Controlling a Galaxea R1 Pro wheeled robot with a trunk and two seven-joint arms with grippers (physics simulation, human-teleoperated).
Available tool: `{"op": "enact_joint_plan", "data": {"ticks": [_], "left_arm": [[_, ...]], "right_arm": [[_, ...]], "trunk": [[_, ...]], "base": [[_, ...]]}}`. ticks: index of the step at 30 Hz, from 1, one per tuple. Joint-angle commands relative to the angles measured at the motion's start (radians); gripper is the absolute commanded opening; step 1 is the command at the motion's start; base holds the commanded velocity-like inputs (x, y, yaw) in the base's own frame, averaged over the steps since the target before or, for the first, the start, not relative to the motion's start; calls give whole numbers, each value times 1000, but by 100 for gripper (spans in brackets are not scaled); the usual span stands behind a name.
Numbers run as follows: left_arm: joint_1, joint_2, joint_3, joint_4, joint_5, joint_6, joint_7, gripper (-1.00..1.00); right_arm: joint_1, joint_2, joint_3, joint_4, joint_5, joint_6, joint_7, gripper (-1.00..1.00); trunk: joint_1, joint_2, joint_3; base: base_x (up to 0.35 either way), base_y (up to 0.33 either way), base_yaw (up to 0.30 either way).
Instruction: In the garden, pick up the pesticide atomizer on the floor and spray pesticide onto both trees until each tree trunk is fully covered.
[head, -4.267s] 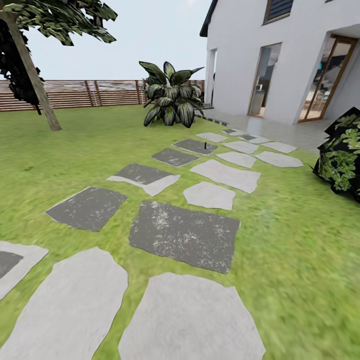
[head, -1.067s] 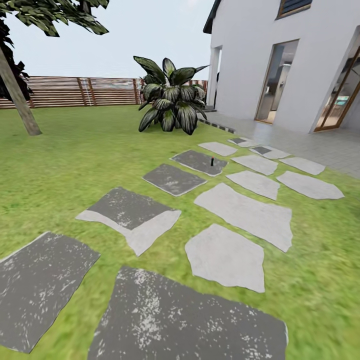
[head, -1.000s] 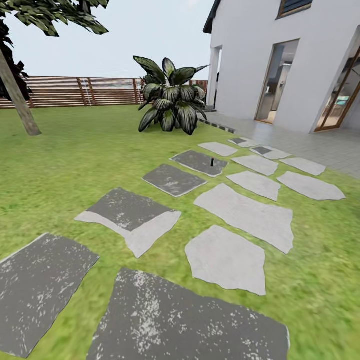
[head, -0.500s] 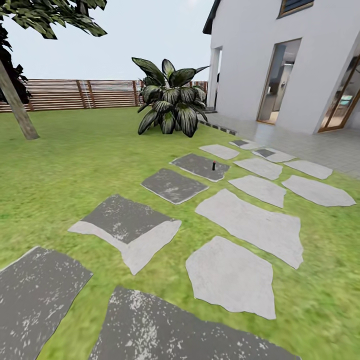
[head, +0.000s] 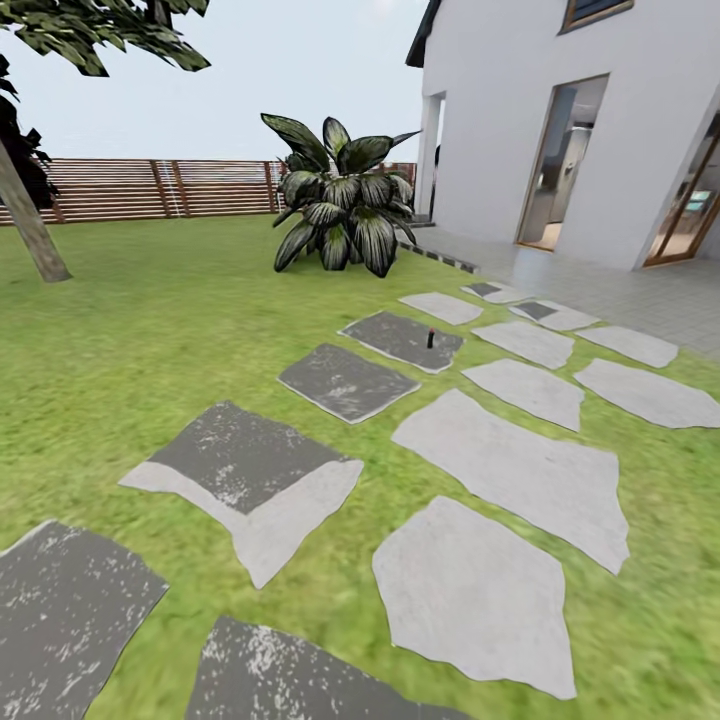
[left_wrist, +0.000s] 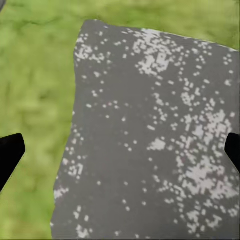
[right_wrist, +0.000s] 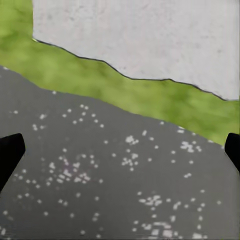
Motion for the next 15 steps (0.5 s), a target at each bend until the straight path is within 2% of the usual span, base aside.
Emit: {"op": "enact_joint_plan", "data": {"ticks": [1, 15], "left_arm": [[0, 0, 0, 0, 0, 0, 0, 100], [0, 0, 0, 0, 0, 0, 0, 100]], "right_arm": [[0, 0, -1, 0, 0, 0, 0, 100], [0, 0, -3, 0, 0, 0, -1, 100]], "trunk": [[0, 0, 0], [0, 0, 0]], "base": [[339, 0, 0], [339, 0, 0]]}}
